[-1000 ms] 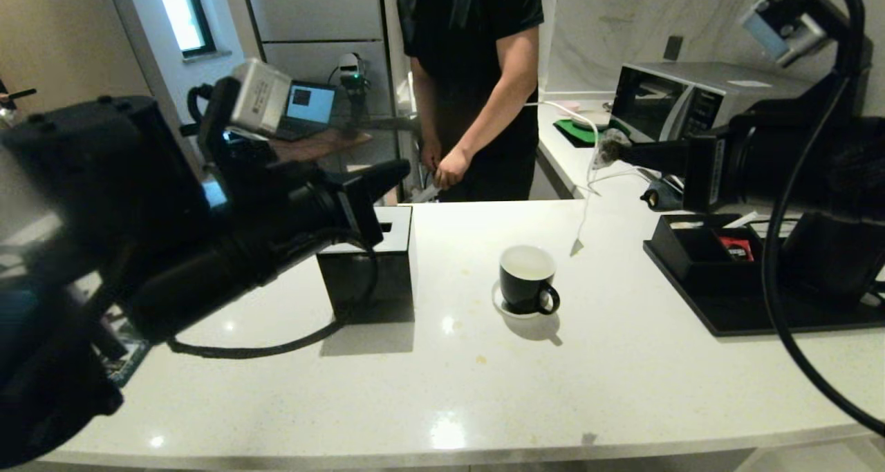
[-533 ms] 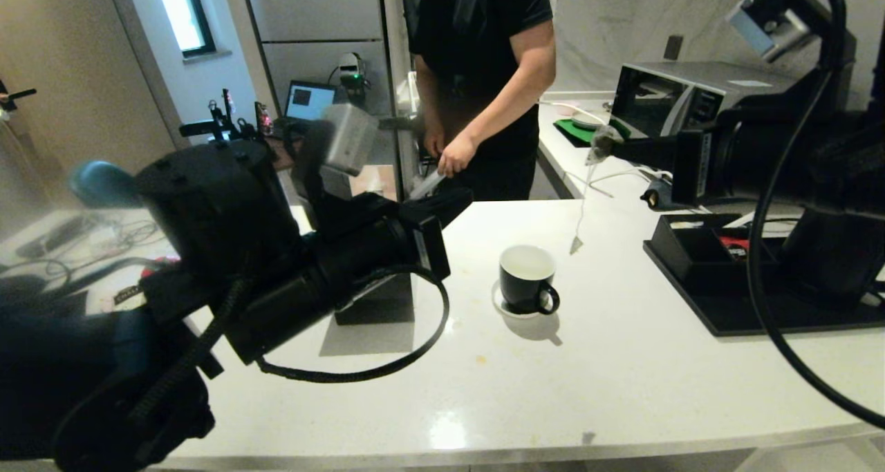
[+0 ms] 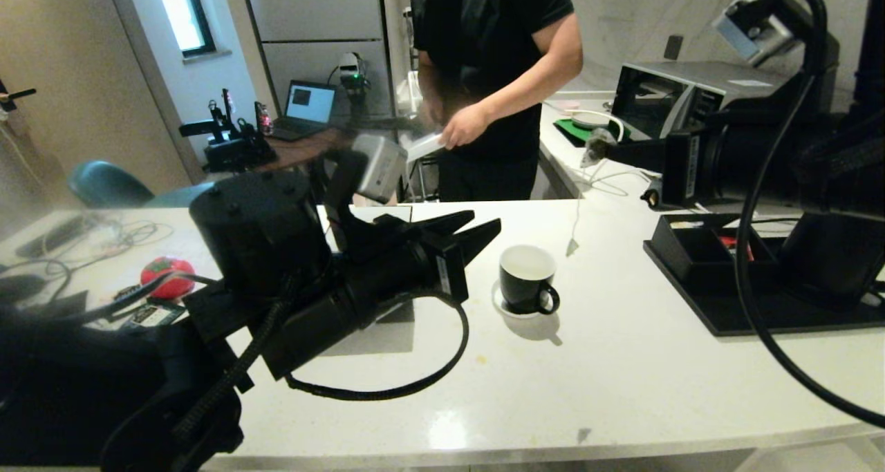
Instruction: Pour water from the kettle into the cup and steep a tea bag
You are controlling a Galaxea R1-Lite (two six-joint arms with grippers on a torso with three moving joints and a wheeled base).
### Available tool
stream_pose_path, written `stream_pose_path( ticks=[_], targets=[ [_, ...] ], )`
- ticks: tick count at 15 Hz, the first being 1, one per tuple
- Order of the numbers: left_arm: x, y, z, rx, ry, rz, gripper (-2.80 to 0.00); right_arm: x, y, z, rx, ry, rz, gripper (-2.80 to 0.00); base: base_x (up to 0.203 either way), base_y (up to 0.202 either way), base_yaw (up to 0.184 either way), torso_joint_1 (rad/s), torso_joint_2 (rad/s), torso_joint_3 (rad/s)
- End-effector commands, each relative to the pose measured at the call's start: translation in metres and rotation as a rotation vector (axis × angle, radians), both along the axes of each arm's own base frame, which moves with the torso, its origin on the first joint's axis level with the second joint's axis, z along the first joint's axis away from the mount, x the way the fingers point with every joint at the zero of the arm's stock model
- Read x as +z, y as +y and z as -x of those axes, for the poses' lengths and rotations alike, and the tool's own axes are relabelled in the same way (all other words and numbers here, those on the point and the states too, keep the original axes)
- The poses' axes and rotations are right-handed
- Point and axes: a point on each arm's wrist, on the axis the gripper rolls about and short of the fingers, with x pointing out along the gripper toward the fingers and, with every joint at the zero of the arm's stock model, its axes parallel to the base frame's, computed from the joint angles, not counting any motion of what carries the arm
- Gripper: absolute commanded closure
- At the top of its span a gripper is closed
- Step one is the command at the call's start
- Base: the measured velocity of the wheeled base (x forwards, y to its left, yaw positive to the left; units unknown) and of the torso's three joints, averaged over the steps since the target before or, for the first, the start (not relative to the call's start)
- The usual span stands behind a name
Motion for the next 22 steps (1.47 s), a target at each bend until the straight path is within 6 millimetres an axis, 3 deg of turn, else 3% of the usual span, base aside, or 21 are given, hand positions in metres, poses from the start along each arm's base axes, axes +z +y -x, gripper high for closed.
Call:
stream_pose_path(
  ticks=[1,22],
  targets=[
    [0.0,-0.001,0.0,-0.003,-0.004,0.006,-2.8,-0.001,0.0,-0.001,0.0,0.003,0.0,0.0,0.0,0.0,0.0,0.0,0.0,0.0],
    [-0.015,-0.006,0.008,-0.026,-0.041,-0.058,-2.8,0.002,0.0,-0.001,-0.001,-0.005,-0.008,0.0,0.0,0.0,0.0,0.0,0.0,0.0]
  ],
)
